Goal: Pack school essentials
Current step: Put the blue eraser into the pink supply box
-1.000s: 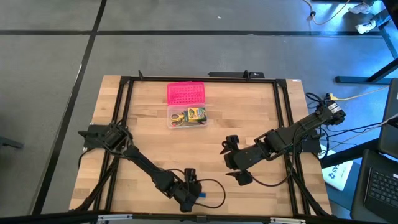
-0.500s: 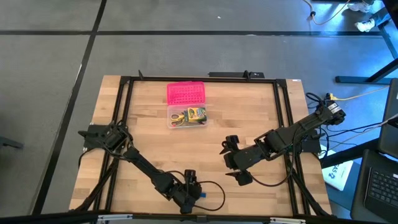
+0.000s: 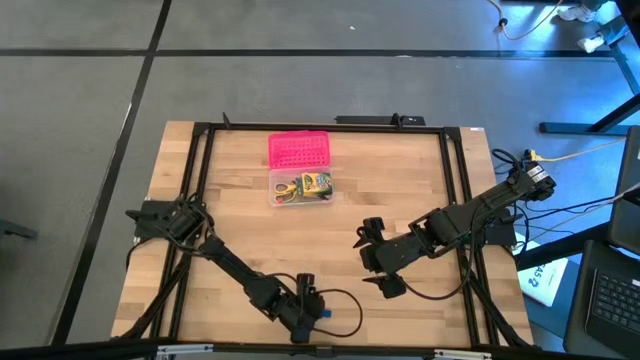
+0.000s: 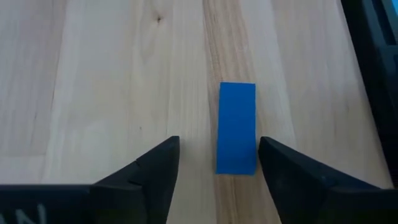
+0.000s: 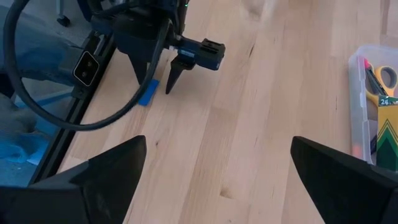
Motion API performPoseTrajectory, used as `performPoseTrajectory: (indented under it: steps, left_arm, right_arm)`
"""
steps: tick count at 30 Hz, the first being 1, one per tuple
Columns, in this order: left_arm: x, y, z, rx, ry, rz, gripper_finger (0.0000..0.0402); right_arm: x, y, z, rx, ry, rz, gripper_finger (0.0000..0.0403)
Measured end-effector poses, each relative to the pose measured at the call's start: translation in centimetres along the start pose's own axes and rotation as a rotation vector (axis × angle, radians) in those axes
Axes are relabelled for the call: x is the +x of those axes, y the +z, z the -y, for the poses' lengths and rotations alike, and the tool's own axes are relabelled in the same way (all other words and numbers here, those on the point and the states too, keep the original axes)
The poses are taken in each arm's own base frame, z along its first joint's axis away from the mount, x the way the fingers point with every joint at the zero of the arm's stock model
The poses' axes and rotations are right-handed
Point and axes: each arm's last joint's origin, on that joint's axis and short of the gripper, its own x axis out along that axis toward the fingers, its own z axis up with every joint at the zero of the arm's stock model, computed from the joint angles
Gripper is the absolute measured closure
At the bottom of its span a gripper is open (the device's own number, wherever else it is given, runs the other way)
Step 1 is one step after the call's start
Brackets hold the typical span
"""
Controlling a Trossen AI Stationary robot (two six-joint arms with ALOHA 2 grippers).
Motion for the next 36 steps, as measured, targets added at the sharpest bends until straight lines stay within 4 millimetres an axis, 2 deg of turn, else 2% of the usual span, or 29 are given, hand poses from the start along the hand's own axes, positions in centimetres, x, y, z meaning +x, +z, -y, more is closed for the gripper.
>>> performPoseTrajectory:
  steps: [16,29,36]
  left_arm:
    - [0.46,-0.33,0.26,0.013,0.015,0.012,0.0198]
    - [0.5,-0.41,0.32,0.015,0.01,0.008,0.0272]
    - [0.52,-0.43,0.28,-0.014,0.015,0.009,0.0296]
  right_arm:
    - [0.0,0.08,-0.01,0.002,0.001,0.008,0.0004]
    - [0.0,0.08,-0.01,0.002,0.001,0.009,0.0004]
    - [0.0,0.09,-0.01,0.003,0.001,0.009,0.0004]
